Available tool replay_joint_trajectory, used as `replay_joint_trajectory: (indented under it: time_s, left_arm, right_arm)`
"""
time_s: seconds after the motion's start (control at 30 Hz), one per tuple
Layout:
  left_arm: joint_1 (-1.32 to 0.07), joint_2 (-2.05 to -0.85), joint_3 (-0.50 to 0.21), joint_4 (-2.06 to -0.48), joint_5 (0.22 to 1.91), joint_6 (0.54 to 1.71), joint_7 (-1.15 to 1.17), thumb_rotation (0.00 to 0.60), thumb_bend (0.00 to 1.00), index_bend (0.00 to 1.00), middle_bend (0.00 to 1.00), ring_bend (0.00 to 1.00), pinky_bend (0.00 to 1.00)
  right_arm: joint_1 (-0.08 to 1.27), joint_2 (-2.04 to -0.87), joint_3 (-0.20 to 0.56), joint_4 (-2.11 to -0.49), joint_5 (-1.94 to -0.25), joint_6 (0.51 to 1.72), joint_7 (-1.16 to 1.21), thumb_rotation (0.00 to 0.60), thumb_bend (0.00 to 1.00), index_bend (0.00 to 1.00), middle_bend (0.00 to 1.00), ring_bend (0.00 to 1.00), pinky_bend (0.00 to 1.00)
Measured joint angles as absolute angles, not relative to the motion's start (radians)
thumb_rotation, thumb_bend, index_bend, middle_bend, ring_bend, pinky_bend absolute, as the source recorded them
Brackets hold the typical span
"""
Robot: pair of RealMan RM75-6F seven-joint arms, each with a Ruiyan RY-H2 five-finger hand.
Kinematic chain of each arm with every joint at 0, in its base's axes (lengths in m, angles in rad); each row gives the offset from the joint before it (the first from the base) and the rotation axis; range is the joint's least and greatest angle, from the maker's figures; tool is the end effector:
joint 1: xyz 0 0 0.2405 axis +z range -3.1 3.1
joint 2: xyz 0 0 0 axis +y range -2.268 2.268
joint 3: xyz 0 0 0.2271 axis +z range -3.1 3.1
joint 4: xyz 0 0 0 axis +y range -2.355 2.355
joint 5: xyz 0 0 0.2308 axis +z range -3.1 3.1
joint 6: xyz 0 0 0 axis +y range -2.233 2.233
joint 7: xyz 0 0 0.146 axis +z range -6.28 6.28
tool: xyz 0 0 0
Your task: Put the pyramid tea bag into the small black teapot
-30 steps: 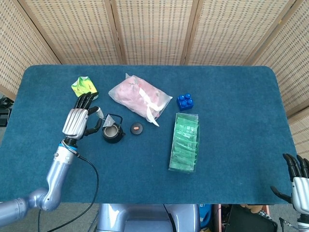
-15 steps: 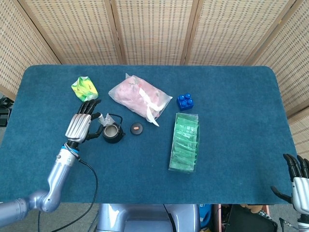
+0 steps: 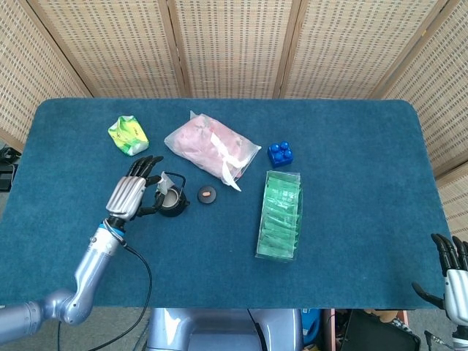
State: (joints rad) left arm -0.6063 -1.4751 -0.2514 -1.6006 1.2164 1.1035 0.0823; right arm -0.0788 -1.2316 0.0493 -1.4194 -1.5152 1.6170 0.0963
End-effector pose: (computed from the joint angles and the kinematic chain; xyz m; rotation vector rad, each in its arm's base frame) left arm -0.1261 0.3217 0.0088 -1.6060 -1.1424 -1.2449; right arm -0.3357 -0.1303 0.1293 1.2250 -0.8995 0.8807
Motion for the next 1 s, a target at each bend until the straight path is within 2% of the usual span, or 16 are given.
replay_joint_trajectory:
  time_s: [1.0]
  left_arm:
    - [-0.600, -1.494, -0.180, -1.638, 1.232, 1.108, 0.116, 0.600, 0.59, 0.65, 0.10, 0.00, 0.00]
  right_arm:
    - [-0.087, -1.235, 0.052, -1.404, -1.511, 1.620, 0.113, 0.600, 0.12, 0.11, 0.20, 0.03, 0.10]
